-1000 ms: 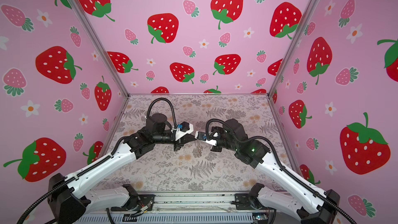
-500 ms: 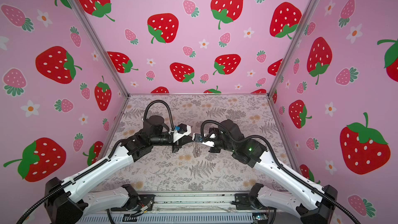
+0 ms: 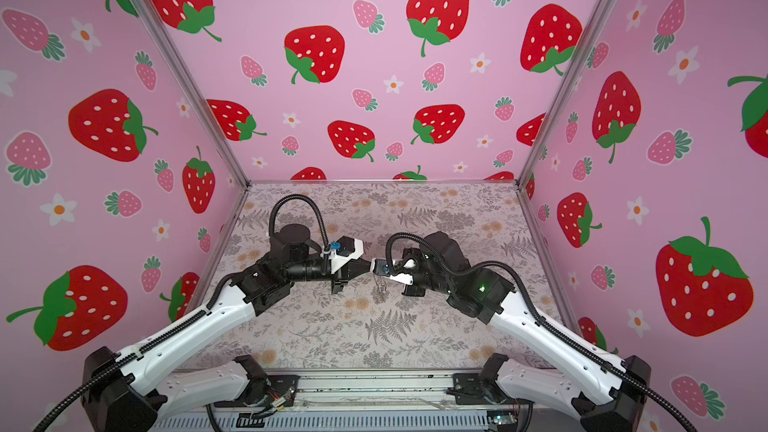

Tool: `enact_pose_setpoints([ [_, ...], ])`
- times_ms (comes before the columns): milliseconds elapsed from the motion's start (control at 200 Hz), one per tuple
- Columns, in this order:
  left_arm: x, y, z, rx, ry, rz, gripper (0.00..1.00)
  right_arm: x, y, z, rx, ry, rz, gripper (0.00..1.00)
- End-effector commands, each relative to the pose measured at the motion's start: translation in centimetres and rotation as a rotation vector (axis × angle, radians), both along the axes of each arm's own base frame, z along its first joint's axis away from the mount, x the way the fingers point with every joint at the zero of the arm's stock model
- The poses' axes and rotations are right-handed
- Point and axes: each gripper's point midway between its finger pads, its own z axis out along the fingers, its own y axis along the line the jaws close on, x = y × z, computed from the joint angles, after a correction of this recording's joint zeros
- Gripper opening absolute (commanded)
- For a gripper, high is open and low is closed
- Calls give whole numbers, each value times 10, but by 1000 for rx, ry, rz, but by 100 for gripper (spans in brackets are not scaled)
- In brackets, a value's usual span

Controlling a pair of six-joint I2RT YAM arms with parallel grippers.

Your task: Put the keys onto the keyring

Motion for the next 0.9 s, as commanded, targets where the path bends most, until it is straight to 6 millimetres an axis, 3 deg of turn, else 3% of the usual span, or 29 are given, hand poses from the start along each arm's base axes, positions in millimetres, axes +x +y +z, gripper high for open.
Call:
enact_pose_setpoints([
  [0,-4,-1,15,-60,-29,-29,0,1,-2,-4,-26,18,-19,0],
  [140,-4,-2,16,-66,-23,-32,0,-1,1,-9,-26,51,-15,0],
  [365,5,-1,2,-6,-16,5,0,-3,5,15,54,18,3,0],
  [895,12,-3,-11,69,-34,54,0,-11,12,38,123,24,49,0],
])
